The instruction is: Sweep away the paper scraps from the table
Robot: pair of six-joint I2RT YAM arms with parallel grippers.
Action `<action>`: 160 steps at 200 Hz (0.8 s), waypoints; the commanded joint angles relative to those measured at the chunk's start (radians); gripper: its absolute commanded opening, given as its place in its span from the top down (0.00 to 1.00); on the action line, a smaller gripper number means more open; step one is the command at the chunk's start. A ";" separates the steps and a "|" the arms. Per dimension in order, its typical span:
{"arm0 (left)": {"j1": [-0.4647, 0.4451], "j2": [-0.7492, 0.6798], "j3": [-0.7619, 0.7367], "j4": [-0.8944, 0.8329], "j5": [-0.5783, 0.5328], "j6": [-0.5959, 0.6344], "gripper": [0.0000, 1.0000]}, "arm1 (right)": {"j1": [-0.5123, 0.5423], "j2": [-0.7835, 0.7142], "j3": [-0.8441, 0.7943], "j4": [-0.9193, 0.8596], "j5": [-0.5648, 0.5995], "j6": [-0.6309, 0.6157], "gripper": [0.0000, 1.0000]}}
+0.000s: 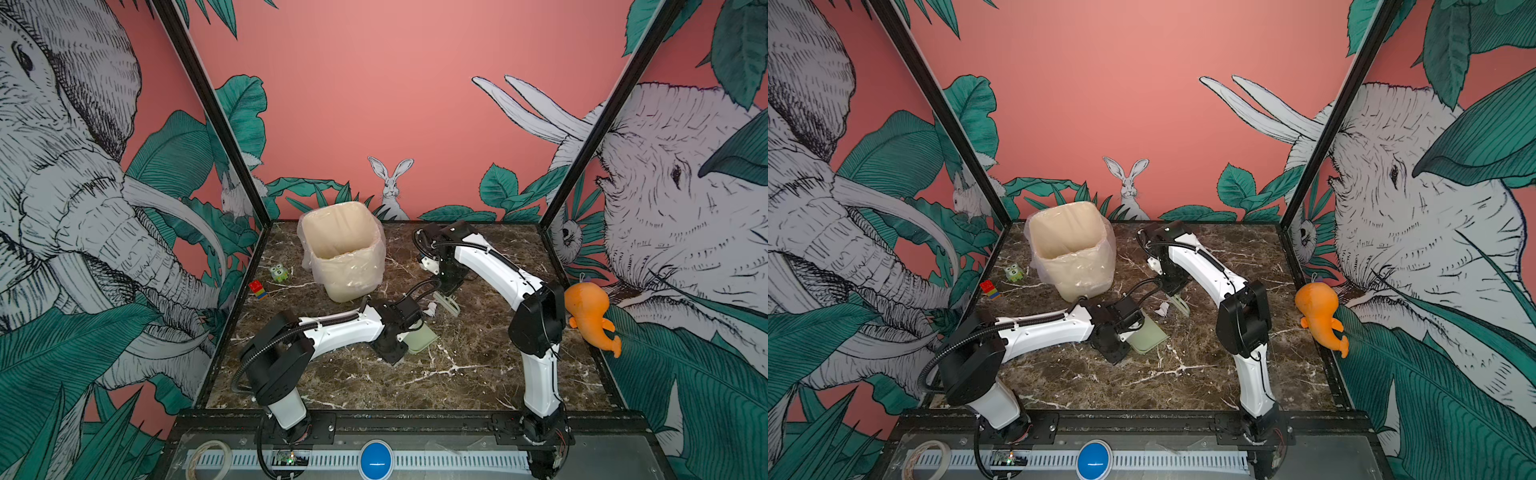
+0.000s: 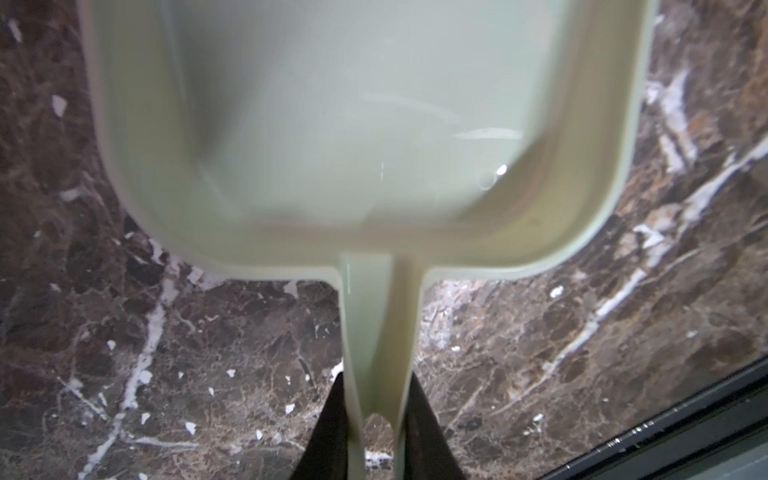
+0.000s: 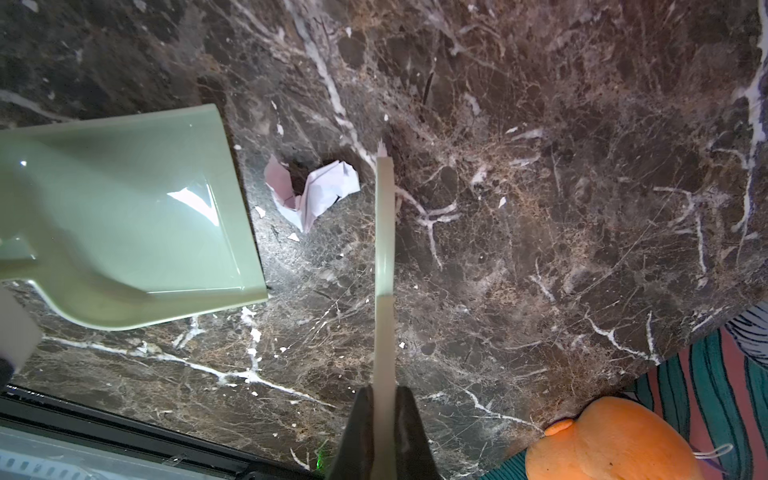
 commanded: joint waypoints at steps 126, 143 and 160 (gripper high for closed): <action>0.014 -0.009 0.011 -0.012 0.014 0.025 1.00 | 0.171 -0.192 -0.176 0.037 -0.233 0.094 1.00; 0.014 -0.011 0.008 -0.010 0.017 0.024 1.00 | 0.170 -0.213 -0.181 0.029 -0.183 0.099 1.00; 0.014 -0.014 0.005 -0.009 0.018 0.026 1.00 | 0.159 -0.210 -0.165 0.004 -0.132 0.095 1.00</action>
